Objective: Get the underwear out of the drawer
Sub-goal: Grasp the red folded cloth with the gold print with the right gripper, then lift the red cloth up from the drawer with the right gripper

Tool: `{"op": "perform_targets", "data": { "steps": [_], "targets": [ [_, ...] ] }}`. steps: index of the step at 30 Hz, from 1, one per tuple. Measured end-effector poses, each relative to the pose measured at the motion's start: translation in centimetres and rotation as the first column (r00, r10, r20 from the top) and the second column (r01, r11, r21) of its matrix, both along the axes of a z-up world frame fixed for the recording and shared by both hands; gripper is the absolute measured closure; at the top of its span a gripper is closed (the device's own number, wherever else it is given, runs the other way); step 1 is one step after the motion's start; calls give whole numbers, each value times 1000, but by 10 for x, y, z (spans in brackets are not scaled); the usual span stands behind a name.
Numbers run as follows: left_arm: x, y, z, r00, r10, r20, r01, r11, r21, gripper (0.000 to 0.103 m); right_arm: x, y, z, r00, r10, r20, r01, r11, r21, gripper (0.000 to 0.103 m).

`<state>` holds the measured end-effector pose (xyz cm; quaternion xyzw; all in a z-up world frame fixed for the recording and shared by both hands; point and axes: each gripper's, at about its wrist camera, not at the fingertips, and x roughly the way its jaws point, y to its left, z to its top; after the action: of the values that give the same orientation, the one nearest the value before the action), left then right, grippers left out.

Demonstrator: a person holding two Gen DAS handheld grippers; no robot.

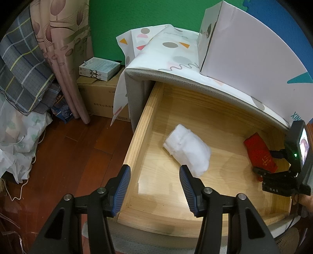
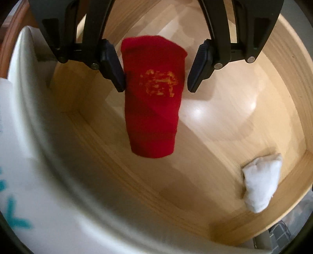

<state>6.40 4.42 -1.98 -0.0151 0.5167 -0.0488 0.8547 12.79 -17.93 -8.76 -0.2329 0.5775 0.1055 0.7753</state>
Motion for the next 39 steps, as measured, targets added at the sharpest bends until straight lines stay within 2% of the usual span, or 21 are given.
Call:
{"op": "perform_targets", "data": {
  "steps": [4,6,13,24,25,29,33,37,39],
  "targets": [
    [0,-1,0,1000,-2,-1,2,1000,1,50,9,-13,-11,1000,-6,-28,6,1000,5,41],
    [0,0,0,1000,-3,-3,3,1000,3,50,14,-17,-14,999,-15,-47,16,1000,18,45],
    [0,0,-1,1000,-4,-2,4,1000,1,50,20,-18,-16,987,-51,-153,58,997,42,47],
    [0,0,0,1000,-1,2,1,1000,-1,50,15,-14,-10,933,-213,-288,234,972,38,47],
    [-1,0,0,1000,-2,1,2,1000,0,50,12,-16,-13,927,-232,-296,252,967,32,46],
    [-1,0,0,1000,-1,0,1,1000,-5,50,-10,-15,-27,853,-341,-395,396,916,63,47],
    [-1,0,0,1000,-4,-1,4,1000,-5,50,-16,-22,-27,826,-390,-407,449,891,58,48],
    [1,2,-2,1000,-4,-7,4,1000,-6,50,-19,-21,-35,773,-446,-451,519,853,47,51],
    [1,2,-2,1000,-6,-12,6,1000,-4,50,-21,-20,-36,767,-455,-453,528,848,42,51]
  ]
}}
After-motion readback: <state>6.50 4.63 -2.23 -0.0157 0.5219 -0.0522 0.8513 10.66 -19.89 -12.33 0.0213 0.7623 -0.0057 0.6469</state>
